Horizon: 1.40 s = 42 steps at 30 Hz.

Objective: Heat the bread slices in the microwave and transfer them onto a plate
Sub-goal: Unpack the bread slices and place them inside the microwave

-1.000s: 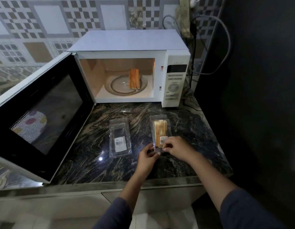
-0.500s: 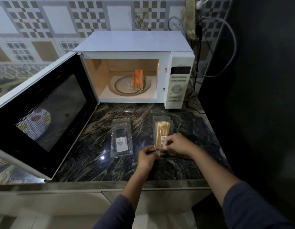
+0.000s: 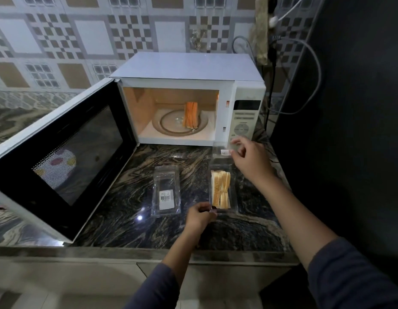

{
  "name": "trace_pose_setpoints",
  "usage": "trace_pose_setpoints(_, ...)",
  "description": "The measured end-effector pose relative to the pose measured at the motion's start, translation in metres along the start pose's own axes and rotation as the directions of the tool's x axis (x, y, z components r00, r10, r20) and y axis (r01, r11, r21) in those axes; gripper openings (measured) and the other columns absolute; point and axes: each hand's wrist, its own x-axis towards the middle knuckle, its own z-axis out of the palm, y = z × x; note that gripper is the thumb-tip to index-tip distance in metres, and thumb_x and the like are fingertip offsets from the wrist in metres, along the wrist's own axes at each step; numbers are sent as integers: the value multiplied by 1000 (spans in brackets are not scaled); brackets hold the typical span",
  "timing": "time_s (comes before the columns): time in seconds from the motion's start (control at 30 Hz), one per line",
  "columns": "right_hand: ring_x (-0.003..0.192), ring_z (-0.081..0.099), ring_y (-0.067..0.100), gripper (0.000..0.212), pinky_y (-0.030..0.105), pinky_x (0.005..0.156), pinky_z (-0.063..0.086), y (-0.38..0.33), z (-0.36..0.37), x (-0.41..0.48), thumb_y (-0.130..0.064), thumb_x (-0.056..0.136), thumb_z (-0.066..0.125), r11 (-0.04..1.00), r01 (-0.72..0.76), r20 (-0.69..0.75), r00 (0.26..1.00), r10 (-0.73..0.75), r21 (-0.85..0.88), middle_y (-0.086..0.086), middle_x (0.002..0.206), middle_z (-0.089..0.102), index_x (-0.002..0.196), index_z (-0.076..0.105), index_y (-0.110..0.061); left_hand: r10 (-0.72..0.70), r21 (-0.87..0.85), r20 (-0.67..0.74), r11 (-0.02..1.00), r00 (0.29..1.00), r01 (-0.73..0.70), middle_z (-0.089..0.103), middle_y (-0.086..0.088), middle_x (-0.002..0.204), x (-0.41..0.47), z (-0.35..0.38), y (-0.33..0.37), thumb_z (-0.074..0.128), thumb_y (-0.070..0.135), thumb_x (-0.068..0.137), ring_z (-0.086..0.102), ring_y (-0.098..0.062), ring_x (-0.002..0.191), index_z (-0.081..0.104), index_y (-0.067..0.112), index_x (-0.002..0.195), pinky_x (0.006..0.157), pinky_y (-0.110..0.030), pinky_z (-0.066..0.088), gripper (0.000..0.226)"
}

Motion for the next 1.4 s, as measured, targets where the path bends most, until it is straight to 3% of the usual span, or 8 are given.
trace_pose_setpoints(0.13,69,54,23,13,33,55,44,10,21,-14,-15,88,56,994,100,-94,991,-96,45,5,77,51,86,47,-6,-62,-52,39,997,997,64,61,-13,98,4,-1,6,59,-5,84,60,-21,82,54,-1,118,71,-24,51,35)
trace_pose_setpoints(0.27,87,56,27,22,27,61,38,17,42,-23,-25,90,56,996,-78,118,990,83,-46,6,94,52,99,52,-6,-60,-83,54,994,997,64,59,-9,79,3,-2,10,56,-8,85,57,-16,67,52,-4,115,53,-16,51,30)
trace_pose_setpoints(0.5,134,37,30,76,31,104,35,5,59,-3,-51,89,51,876,-435,548,690,474,-210,19,150,31,141,31,1,-67,-79,18,995,998,68,58,-9,72,6,-1,12,52,-10,87,61,-12,57,53,-3,108,51,-15,52,22)
trace_pose_setpoints(0.73,97,57,27,32,27,72,42,5,70,-1,-37,89,56,838,-474,593,604,532,-269,13,101,57,107,55,-11,-74,-48,-59,996,996,71,58,-10,68,8,1,13,55,-10,85,58,-3,35,58,-11,108,50,-16,53,24)
trace_pose_setpoints(0.87,102,59,27,46,32,78,51,3,61,1,-35,85,60,830,-501,568,619,542,-246,15,116,56,119,52,-5,-54,-36,-99,998,994,51,58,-9,67,5,3,12,58,-8,84,59,-9,45,60,-8,106,48,-14,52,22)
trace_pose_setpoints(1.07,64,57,19,29,31,55,53,3,42,-6,-29,76,69,842,-518,570,650,503,-153,6,75,53,74,49,-8,-1,-17,-137,1000,991,-1,58,-7,64,6,5,8,58,-9,83,56,-5,40,62,-2,98,45,-15,48,18)
trace_pose_setpoints(1.27,75,55,18,38,23,51,43,4,26,-46,-35,74,70,829,-532,449,707,546,-171,5,90,54,100,60,-9,-1,-47,-122,999,993,-5,60,-9,67,12,7,0,57,-8,84,59,-17,61,62,-5,99,64,-27,52,16)
trace_pose_setpoints(1.4,71,50,16,30,23,48,36,9,19,-80,-39,74,70,810,-557,325,743,585,-184,4,84,52,84,56,-14,17,-29,-82,999,996,-20,62,-8,71,14,6,-4,57,-3,86,65,-26,78,61,-3,104,86,-41,54,18)
